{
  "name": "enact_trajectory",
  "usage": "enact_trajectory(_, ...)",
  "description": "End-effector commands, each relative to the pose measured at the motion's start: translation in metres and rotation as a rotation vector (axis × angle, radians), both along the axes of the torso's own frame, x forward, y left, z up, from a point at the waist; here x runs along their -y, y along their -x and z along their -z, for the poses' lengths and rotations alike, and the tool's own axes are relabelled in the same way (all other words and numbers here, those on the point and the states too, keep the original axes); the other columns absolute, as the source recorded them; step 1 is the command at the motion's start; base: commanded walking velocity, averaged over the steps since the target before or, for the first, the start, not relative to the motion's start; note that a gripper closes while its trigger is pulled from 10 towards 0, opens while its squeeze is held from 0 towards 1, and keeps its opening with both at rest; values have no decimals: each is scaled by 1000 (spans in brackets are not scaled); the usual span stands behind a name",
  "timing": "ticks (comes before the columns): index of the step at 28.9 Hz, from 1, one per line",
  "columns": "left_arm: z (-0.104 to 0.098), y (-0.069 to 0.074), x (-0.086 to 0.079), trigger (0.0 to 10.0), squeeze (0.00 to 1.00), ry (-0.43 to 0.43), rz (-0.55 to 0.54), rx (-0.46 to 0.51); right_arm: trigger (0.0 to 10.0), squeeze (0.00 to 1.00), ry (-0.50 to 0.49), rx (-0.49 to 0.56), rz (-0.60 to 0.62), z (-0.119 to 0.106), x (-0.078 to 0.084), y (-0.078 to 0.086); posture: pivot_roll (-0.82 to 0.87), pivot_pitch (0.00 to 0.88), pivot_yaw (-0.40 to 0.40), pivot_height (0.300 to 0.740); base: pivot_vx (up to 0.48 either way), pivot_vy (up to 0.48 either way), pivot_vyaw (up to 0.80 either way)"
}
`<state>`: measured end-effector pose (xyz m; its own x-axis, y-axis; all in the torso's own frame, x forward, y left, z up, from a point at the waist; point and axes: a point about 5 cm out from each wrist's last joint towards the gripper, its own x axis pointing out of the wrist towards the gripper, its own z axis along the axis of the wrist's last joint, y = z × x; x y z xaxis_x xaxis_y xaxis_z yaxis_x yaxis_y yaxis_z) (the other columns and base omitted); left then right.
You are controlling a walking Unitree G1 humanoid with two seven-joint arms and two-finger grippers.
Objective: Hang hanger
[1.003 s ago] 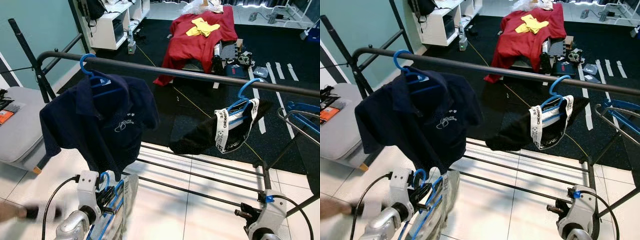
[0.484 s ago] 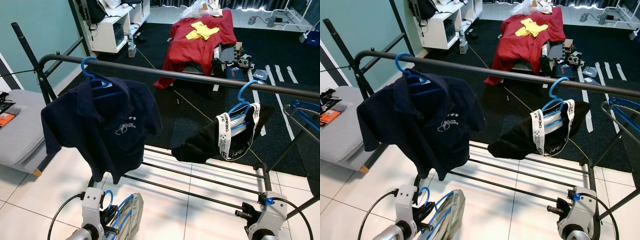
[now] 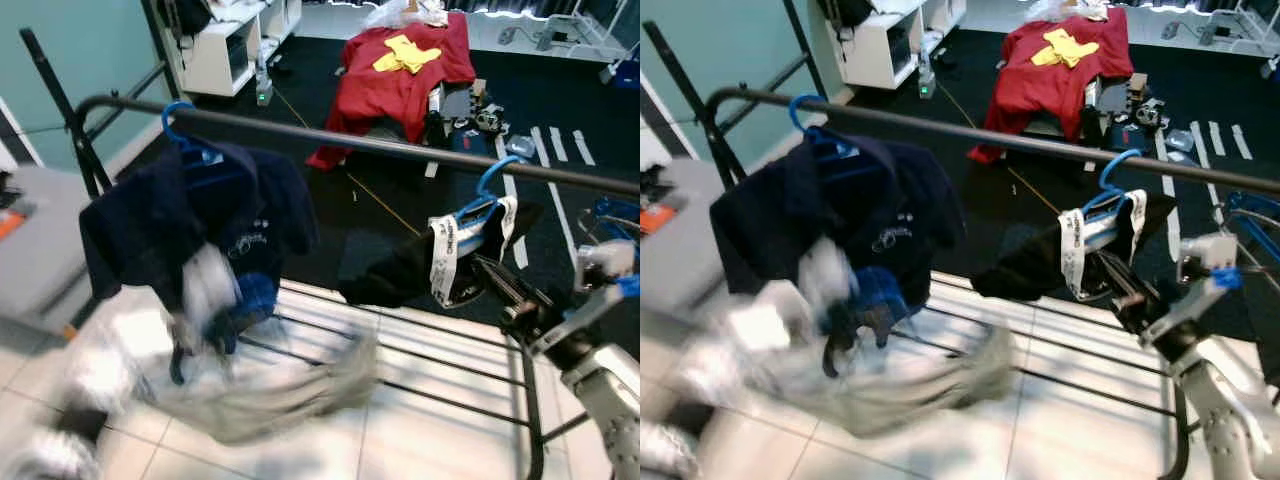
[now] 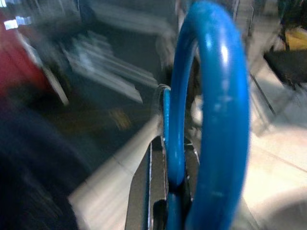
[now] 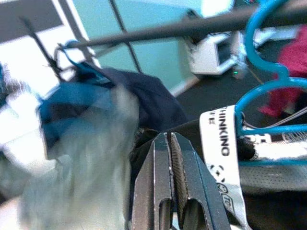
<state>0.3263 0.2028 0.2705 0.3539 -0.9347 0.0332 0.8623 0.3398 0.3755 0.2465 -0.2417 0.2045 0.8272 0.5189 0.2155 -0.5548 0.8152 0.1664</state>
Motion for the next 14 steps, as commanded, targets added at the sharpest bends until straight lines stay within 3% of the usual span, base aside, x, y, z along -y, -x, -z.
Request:
enact_trajectory(1,27,7,8,10000,0,-45,110,-128,10000,0,-22,15,-66,-8,-5,7,-68,111,16,740,0,0,0)
enact_trajectory(5,16,13,3,10000,0,-101,173,-100,10000,0,-17,42,-151,-19,-9,17,-66,122,16,740,0,0,0)
enact_trajectory(7,-6,12,2,10000,0,-147,168,6,10000,0,50,50,-233,-29,-10,27,-74,124,26,740,0,0,0)
enact_trajectory(10,-23,10,8,10000,0,-125,162,73,10000,0,83,59,-251,-36,-9,29,-75,123,31,740,0,0,0)
enact_trajectory(14,-31,14,17,10000,0,-94,202,75,10000,0,77,80,-226,-42,-8,26,-79,109,38,740,0,0,0)
